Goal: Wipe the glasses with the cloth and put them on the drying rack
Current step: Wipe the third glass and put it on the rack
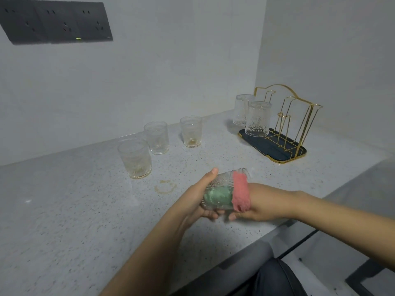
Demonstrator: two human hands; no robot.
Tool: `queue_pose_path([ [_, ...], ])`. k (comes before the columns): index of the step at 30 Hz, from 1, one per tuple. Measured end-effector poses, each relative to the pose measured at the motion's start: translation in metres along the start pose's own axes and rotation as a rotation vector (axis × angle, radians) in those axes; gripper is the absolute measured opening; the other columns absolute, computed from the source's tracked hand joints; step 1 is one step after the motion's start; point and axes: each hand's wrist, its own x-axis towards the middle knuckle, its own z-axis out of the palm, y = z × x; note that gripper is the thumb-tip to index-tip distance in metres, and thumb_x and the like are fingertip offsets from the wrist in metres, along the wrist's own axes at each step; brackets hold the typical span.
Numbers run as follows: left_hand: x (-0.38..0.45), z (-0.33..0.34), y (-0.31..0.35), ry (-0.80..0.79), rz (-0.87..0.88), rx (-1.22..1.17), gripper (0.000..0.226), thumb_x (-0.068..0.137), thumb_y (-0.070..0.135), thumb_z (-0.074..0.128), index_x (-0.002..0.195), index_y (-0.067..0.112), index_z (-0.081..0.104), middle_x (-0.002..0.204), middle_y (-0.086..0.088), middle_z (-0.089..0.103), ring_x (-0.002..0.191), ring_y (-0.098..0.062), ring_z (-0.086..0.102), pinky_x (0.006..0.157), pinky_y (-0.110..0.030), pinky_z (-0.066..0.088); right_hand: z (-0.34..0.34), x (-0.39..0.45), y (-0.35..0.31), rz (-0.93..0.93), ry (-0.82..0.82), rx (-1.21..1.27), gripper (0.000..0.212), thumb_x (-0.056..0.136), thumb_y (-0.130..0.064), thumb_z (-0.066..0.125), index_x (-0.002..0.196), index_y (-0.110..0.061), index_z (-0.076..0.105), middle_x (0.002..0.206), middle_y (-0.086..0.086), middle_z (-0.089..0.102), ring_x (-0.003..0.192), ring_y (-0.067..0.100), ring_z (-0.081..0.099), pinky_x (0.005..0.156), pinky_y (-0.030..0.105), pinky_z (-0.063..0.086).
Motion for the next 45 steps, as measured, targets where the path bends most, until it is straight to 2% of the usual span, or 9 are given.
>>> queue_pose_path([
  [3, 0.005, 0.004, -0.007, 0.008, 0.106, 0.026, 0.069, 0.088, 0.071, 0.043, 0.112, 0.01, 0.064, 0.088, -0.018, 0.067, 0.065, -0.023, 0.064, 0.051, -0.029, 0.054, 0.001, -0.005, 0.008, 0.07, 0.095, 0.211, 0.015, 0.09, -0.03, 0.056, 0.098, -0.019, 0.063, 0.092, -0.006, 0.065, 0.082, 0.005, 0.06, 0.077, 0.021, 0.049],
  [8, 0.01, 0.009, -0.021, 0.104, 0.457, 0.166, 0.036, 0.075, 0.055, 0.066, 0.106, 0.042, 0.053, 0.099, 0.005, 0.069, 0.08, -0.019, 0.069, 0.067, -0.037, 0.058, -0.011, -0.009, -0.001, 0.282, 0.257, 1.304, 0.03, 0.089, -0.017, 0.055, 0.114, 0.001, 0.057, 0.091, 0.022, 0.07, 0.089, 0.026, 0.069, 0.074, 0.017, 0.054],
  [12, 0.014, 0.01, -0.019, 0.11, 0.364, 0.137, 0.055, 0.075, 0.065, 0.058, 0.109, 0.022, 0.055, 0.085, -0.005, 0.066, 0.059, -0.019, 0.063, 0.049, -0.031, 0.048, -0.002, -0.012, 0.001, 0.09, 0.103, 0.684, 0.034, 0.089, -0.021, 0.058, 0.119, -0.004, 0.056, 0.113, 0.011, 0.065, 0.107, 0.02, 0.062, 0.098, 0.036, 0.048],
  [16, 0.021, 0.006, -0.018, 0.031, 0.201, 0.108, 0.088, 0.078, 0.073, 0.05, 0.12, -0.004, 0.051, 0.077, -0.016, 0.064, 0.057, -0.023, 0.06, 0.044, -0.027, 0.046, 0.005, -0.012, 0.01, 0.025, 0.091, 0.241, 0.028, 0.091, -0.029, 0.056, 0.115, -0.015, 0.059, 0.11, -0.01, 0.061, 0.1, 0.006, 0.058, 0.093, 0.022, 0.047],
  [20, 0.029, 0.009, -0.014, 0.06, 0.232, 0.121, 0.084, 0.08, 0.073, 0.048, 0.125, 0.002, 0.051, 0.092, -0.021, 0.066, 0.067, -0.026, 0.065, 0.053, -0.031, 0.053, 0.007, -0.012, 0.026, 0.119, 0.185, 0.284, 0.027, 0.089, -0.03, 0.058, 0.109, -0.012, 0.061, 0.104, 0.002, 0.067, 0.094, 0.014, 0.062, 0.087, 0.031, 0.051],
  [26, 0.039, 0.029, -0.006, 0.15, 0.291, 0.119, 0.043, 0.088, 0.052, 0.055, 0.116, 0.02, 0.05, 0.095, -0.01, 0.065, 0.066, -0.021, 0.064, 0.057, -0.034, 0.054, -0.006, -0.019, 0.045, 0.164, 0.22, 0.534, 0.023, 0.088, -0.015, 0.061, 0.109, -0.006, 0.062, 0.099, -0.001, 0.067, 0.084, -0.006, 0.061, 0.081, 0.008, 0.045],
  [30, 0.05, 0.045, -0.006, 0.232, 0.291, 0.067, 0.048, 0.088, 0.048, 0.056, 0.119, 0.012, 0.05, 0.096, -0.009, 0.063, 0.069, -0.018, 0.064, 0.052, -0.03, 0.052, -0.009, -0.022, 0.065, 0.131, 0.214, 0.521, 0.026, 0.088, -0.015, 0.061, 0.111, -0.002, 0.062, 0.105, 0.009, 0.068, 0.092, 0.009, 0.063, 0.083, 0.011, 0.046],
  [34, 0.062, 0.055, -0.008, 0.312, 0.307, 0.07, 0.062, 0.085, 0.048, 0.055, 0.128, 0.004, 0.049, 0.101, -0.016, 0.06, 0.068, -0.018, 0.063, 0.05, -0.029, 0.051, -0.008, -0.025, 0.082, 0.08, 0.221, 0.487, 0.025, 0.088, -0.018, 0.062, 0.109, -0.005, 0.063, 0.095, -0.003, 0.064, 0.077, -0.016, 0.057, 0.072, -0.001, 0.04],
  [45, 0.079, 0.058, -0.001, 0.253, 0.289, -0.072, 0.044, 0.082, 0.036, 0.056, 0.124, 0.026, 0.049, 0.111, -0.012, 0.056, 0.068, -0.019, 0.062, 0.052, -0.032, 0.052, -0.022, -0.026, 0.094, 0.081, 0.214, 0.625, 0.024, 0.091, -0.021, 0.056, 0.102, -0.002, 0.062, 0.088, 0.005, 0.068, 0.081, 0.012, 0.062, 0.071, 0.013, 0.046],
])
